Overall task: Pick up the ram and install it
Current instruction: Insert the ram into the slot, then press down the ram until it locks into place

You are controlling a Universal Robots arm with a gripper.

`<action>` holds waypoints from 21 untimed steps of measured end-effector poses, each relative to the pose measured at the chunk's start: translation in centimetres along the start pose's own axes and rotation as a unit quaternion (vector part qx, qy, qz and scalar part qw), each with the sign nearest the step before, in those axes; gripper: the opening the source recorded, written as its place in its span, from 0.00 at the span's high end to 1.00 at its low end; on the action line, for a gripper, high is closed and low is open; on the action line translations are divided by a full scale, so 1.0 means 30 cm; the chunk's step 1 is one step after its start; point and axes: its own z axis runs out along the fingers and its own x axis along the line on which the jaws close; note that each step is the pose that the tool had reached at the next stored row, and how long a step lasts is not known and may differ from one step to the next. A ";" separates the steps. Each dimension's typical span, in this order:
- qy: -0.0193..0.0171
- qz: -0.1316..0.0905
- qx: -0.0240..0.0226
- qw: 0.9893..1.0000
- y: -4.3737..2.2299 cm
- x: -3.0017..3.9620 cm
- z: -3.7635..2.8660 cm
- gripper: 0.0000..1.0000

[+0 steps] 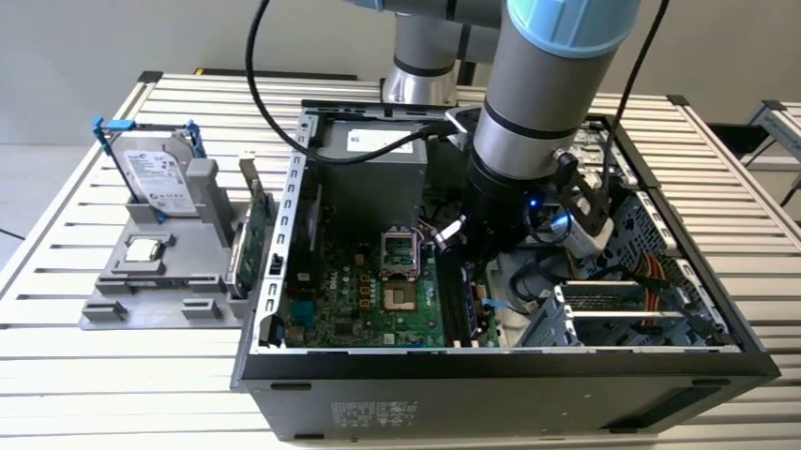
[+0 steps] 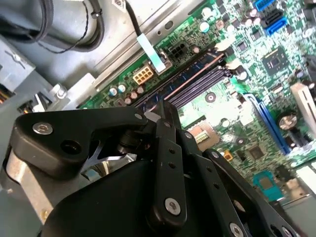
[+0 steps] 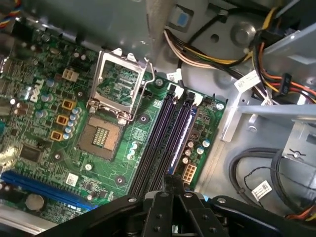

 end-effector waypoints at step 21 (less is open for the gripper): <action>0.001 -0.151 -0.002 0.989 0.006 -0.003 0.000 1.00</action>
